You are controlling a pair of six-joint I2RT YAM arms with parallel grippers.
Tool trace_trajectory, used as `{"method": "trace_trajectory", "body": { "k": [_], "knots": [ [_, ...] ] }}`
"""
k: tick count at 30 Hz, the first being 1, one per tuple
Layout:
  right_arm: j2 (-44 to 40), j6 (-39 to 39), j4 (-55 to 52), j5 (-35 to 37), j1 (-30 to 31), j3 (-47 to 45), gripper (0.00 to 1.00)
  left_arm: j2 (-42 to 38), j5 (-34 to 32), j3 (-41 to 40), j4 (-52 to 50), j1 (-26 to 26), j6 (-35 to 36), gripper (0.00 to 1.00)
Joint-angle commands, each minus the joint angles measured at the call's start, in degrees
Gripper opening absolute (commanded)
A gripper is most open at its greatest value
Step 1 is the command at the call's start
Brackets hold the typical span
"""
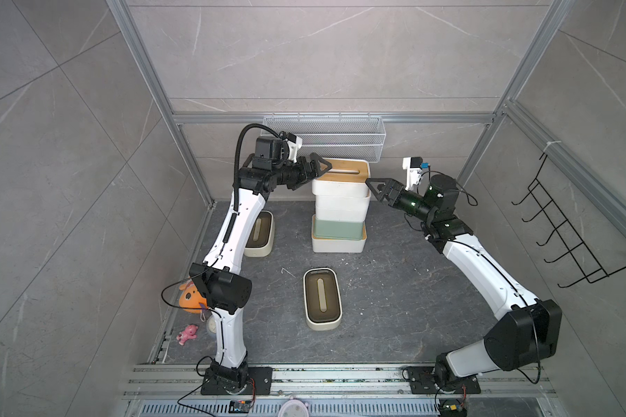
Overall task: Stack the tissue boxes
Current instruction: Adjust the tissue box on the tissue box.
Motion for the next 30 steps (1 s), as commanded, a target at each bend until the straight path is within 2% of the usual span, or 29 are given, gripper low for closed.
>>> {"method": "trace_trajectory", "body": {
  "k": [1,30],
  "knots": [
    [0.71,1.06,-1.02,0.44,-0.07,1.96,1.0,0.83,2.64,2.91,2.69,-0.53,-0.75,0.99],
    [2.61,3.83,1.23,-3.13,0.0,3.31,1.0,2.18,2.44,4.96,2.85,-0.58,-1.84,0.99]
  ]
}}
